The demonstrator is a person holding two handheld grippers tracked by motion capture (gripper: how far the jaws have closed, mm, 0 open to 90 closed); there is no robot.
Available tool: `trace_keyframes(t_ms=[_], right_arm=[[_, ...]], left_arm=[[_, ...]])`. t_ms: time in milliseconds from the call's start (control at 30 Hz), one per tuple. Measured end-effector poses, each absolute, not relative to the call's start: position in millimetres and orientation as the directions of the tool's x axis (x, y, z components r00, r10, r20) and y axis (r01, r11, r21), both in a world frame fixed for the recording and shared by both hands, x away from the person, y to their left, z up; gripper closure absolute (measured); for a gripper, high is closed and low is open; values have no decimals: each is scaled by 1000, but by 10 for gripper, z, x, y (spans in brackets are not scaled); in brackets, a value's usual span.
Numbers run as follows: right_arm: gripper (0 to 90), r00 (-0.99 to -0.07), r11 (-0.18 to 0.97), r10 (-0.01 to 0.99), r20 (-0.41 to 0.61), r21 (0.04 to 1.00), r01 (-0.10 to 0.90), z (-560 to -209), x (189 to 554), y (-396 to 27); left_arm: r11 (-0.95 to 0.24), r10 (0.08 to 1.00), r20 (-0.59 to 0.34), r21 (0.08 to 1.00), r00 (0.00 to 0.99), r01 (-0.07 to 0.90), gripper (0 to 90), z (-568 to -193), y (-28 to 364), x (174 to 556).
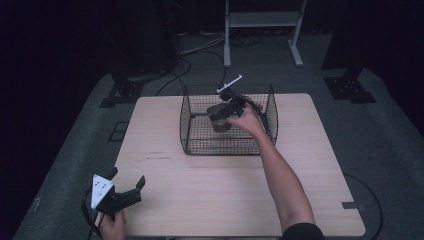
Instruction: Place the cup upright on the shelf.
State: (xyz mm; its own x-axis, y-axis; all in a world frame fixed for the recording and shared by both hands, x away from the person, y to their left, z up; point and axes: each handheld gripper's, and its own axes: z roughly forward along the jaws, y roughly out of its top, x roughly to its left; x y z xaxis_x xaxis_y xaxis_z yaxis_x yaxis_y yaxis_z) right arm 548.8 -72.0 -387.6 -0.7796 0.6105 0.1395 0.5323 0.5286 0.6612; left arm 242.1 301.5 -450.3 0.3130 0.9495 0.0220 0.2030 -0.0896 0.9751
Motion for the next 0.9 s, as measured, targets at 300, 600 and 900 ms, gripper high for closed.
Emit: trace_keyframes(t_ms=[300, 600, 900], right_arm=[[175, -767, 547, 626, 143, 620, 562, -4022, 5534, -687], [176, -764, 564, 629, 144, 592, 576, -4157, 5550, -648], [149, -769, 589, 627, 119, 574, 569, -4123, 5493, -658]], left_arm=[[-82, 953, 19, 977, 303, 197, 0, -4499, 3051, 2412], [-75, 954, 14, 978, 301, 194, 0, -4497, 3068, 2405], [-83, 952, 22, 978, 306, 189, 0, -4490, 3040, 2409]])
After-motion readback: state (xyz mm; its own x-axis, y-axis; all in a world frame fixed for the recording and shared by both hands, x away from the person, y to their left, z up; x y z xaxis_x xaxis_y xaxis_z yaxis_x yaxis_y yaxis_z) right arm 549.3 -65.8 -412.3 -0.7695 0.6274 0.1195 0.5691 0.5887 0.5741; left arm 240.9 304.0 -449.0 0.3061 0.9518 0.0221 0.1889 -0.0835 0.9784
